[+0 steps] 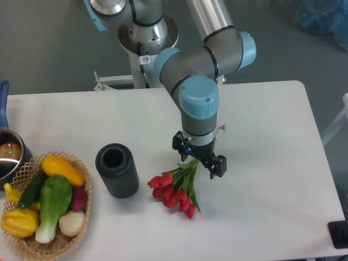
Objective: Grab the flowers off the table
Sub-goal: 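Lower the gripper onto the tulip stems and close around them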
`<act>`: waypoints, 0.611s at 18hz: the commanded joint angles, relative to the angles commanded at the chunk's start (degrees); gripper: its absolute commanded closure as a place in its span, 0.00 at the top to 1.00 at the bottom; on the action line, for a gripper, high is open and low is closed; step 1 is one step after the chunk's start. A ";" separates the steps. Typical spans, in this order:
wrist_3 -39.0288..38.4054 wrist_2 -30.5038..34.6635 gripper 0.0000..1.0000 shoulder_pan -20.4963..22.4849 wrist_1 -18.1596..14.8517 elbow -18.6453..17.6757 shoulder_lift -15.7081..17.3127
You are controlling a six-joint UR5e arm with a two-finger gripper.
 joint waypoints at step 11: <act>-5.17 0.70 1.00 -2.02 3.62 -4.33 -1.48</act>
